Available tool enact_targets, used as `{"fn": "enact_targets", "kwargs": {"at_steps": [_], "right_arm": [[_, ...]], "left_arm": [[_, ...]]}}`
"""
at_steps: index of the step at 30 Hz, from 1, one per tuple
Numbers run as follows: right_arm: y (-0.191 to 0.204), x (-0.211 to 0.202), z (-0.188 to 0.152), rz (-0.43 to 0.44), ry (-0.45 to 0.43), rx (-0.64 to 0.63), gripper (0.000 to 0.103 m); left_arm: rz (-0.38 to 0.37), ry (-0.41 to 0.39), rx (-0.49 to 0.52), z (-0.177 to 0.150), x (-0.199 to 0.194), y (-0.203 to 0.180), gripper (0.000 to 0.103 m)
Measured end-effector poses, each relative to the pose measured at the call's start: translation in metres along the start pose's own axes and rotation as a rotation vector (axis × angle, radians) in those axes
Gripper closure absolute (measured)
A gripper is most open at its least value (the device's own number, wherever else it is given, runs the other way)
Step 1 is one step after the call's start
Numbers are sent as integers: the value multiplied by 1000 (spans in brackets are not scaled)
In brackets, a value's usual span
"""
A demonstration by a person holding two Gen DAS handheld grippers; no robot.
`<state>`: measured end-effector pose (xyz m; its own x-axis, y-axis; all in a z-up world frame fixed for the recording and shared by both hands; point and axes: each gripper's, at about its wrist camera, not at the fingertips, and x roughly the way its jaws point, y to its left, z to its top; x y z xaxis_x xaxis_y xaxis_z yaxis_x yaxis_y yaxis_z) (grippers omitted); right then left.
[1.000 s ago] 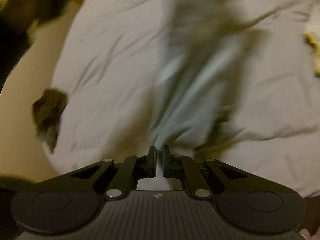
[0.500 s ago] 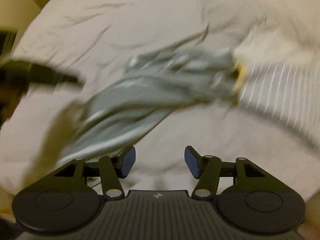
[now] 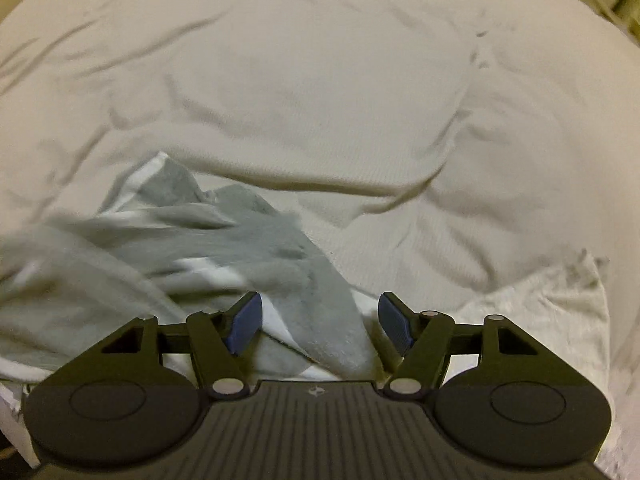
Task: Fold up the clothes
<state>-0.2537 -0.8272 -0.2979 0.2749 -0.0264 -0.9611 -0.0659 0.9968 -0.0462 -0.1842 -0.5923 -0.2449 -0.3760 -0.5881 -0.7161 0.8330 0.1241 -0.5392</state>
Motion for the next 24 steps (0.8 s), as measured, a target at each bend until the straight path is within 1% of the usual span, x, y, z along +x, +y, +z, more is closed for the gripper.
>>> {"fn": "enact_targets", "kwargs": {"at_steps": [1, 2, 4, 5, 6, 7, 8, 9, 10, 11, 12, 13, 15, 18, 21, 24], "right_arm": [[-1, 3, 1, 21, 4, 5, 36], [-3, 7, 1, 44, 11, 19, 36], [-5, 13, -1, 83, 25, 40, 39], [-4, 16, -3, 98, 34, 43, 41], [-4, 18, -6, 111, 42, 43, 46], [-3, 17, -9, 115, 47, 39, 52], [-3, 15, -12, 115, 45, 41, 56], [-3, 12, -15, 115, 43, 42, 68], [-3, 10, -18, 111, 41, 46, 83], [-5, 6, -20, 93, 39, 54, 94], [-6, 2, -23, 61, 34, 64, 99], [-7, -2, -26, 32, 28, 77, 99], [-10, -11, -31, -12, 13, 119, 100], [-12, -28, -37, -60, -23, 171, 100], [-9, -51, -40, -99, -94, 209, 102], [-9, -77, -43, -154, -162, 268, 102]], "left_arm": [[-71, 16, 18, -4, -1, -11, 103], [-136, 56, 39, -8, 2, -21, 103], [-195, 147, 97, -17, 11, -39, 102], [-191, 181, 114, -22, 15, -44, 100], [-177, 196, 113, -25, 17, -45, 91], [-162, 193, 94, -27, 16, -42, 79], [-144, 187, 73, -29, 15, -38, 75], [-120, 168, 48, -29, 12, -32, 71], [-95, 146, 28, -28, 8, -26, 69], [-70, 125, 7, -27, 5, -20, 67], [-45, 104, -14, -26, 1, -14, 61], [-19, 85, -36, -24, -1, -7, 58], [29, 58, -67, -17, -1, 4, 57], [56, 48, -47, -6, 9, 11, 57], [40, 48, -17, 5, 22, 11, 57], [14, 33, 23, 14, 33, 6, 54]]}}
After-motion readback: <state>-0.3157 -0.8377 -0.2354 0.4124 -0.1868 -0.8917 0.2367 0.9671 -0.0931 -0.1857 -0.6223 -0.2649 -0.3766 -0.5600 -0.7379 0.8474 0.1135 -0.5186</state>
